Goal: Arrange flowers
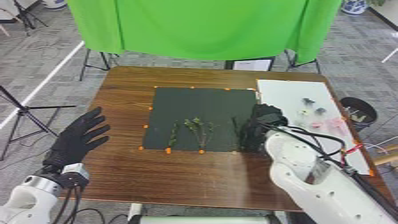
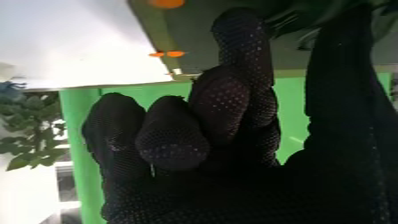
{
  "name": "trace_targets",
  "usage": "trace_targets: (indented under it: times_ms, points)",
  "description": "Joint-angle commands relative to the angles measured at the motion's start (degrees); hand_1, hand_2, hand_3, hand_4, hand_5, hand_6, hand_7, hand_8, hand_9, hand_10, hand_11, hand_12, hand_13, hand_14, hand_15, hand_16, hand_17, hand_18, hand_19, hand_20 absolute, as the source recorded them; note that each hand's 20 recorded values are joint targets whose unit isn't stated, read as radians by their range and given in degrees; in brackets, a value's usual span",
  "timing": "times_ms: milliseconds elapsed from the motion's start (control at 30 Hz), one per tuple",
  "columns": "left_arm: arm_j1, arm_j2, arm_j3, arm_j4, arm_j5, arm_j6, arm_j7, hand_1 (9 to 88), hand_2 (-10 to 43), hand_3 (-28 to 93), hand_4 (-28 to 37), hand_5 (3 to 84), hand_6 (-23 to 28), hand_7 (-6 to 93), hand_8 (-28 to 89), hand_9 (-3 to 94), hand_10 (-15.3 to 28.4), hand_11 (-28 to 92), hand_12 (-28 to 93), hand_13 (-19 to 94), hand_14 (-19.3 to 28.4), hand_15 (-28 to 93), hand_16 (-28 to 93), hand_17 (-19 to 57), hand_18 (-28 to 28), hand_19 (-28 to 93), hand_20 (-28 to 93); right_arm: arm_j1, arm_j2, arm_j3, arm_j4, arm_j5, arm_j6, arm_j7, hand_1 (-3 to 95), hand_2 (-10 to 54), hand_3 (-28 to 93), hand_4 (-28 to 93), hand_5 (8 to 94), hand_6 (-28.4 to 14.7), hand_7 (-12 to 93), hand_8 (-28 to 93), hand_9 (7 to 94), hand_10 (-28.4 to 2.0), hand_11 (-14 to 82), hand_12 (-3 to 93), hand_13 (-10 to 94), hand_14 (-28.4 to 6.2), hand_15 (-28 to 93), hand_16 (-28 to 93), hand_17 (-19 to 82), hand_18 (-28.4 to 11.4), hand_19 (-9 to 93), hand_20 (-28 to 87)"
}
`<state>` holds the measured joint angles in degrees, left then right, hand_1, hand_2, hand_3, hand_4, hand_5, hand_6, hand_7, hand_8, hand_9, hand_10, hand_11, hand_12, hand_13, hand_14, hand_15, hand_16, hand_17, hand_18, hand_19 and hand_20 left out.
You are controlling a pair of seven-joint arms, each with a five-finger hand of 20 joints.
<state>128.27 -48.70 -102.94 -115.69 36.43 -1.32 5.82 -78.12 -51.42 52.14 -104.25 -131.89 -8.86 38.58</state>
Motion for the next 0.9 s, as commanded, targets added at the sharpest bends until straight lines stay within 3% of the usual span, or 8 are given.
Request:
trace_targets:
  times_ms: [33, 333, 900]
  points:
    - [0.6, -0.38, 0.11, 0.02, -0.26, 0.31, -0.28, 24.5, -5.1, 70, -28.3, 21.3, 3.7, 19.5, -11, 15.5, 10.1, 19, 19, 12, 13.5, 29, 1, -12.1, 20.2, 39, 10, -0.53, -1.22, -0.21, -0.86, 0.15, -0.54, -1.69, 26.4, -9.5, 80, -28, 77.8, 0.8, 49, -12, 82.9, -9.7, 59.0, 39.7, 78, -8.2, 82, 33, 47, -20.0, 93, 70]
    - [0.16, -0.76, 0.15, 0.2, -0.05, -0.08, -0.6, 24.6, -5.1, 70, -28.3, 21.2, 3.6, 19.8, -11, 15.5, 10.1, 19, 19, 12, 13.6, 29, 1, -12.1, 20.2, 39, 10, 0.23, -2.58, -1.43, -0.43, -0.3, -0.56, -1.03, 26.8, -9.5, 80, -28, 79.0, 1.0, 49, -11, 83.9, -9.5, 58.5, 39.4, 78, -8.0, 82, 33, 48, -20.0, 93, 70]
    - [-0.15, -0.34, 0.5, 0.37, 0.09, -0.35, -0.79, 24.6, -5.1, 70, -28.3, 21.2, 3.6, 19.7, -11, 15.5, 10.1, 19, 19, 12, 13.5, 29, 1, -12.1, 20.2, 39, 10, 1.44, -4.18, -2.28, -0.05, -0.7, -0.35, 5.48, 24.3, -9.5, 80, -28, 81.8, 1.4, 47, -10, 87.1, -8.3, 56.9, 39.3, 82, -6.4, 81, 33, 53, -19.8, 93, 71]
